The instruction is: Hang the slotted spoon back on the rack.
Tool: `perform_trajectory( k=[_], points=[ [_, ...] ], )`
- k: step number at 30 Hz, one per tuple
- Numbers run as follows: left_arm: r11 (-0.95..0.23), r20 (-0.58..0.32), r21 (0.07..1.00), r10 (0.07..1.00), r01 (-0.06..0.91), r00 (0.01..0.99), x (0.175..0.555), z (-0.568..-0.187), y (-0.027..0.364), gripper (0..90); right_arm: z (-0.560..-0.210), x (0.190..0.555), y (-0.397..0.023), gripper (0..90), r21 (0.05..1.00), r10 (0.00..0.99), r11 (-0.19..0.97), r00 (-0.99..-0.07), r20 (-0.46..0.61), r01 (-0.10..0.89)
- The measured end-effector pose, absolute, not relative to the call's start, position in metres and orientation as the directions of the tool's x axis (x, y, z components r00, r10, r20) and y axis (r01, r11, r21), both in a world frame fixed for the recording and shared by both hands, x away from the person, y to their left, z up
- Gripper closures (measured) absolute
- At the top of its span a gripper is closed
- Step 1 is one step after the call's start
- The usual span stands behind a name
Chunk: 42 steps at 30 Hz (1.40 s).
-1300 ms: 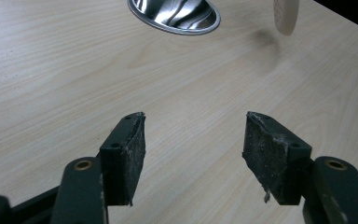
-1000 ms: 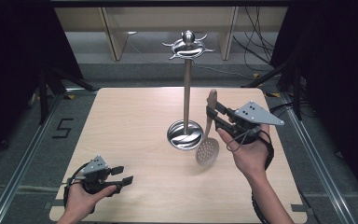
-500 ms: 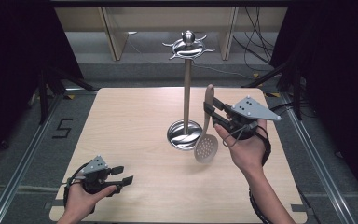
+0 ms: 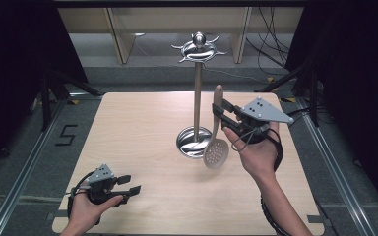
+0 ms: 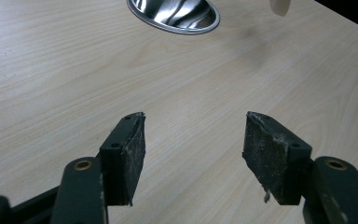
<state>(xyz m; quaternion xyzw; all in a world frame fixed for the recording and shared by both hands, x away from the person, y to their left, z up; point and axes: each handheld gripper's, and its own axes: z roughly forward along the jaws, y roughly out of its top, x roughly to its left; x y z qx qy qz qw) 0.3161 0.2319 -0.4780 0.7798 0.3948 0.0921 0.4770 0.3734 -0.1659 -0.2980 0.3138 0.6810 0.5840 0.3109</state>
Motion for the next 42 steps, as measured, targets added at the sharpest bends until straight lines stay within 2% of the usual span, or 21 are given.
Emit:
perform_trajectory(
  k=[25,28,29,42],
  points=[
    [-0.232,-0.233,0.817,0.704,0.527,0.671,0.316,-0.478,0.232,38.1,-0.285,0.381,-0.153,68.9,0.992,0.796,0.114,-0.602,-0.064,0.046],
    [-0.231,-0.233,0.817,0.704,0.528,0.67,0.316,-0.478,0.232,38.1,-0.284,0.382,-0.152,68.9,0.993,0.799,0.112,-0.598,-0.06,0.049],
    [-0.229,-0.232,0.82,0.705,0.525,0.67,0.316,-0.478,0.233,38.1,-0.284,0.381,-0.151,68.9,0.992,0.802,0.096,-0.597,-0.029,0.08],
    [-0.221,-0.242,0.82,0.703,0.529,0.669,0.316,-0.478,0.233,38.1,-0.276,0.388,-0.145,68.9,0.993,0.807,0.108,-0.588,-0.054,0.057]
  ],
)
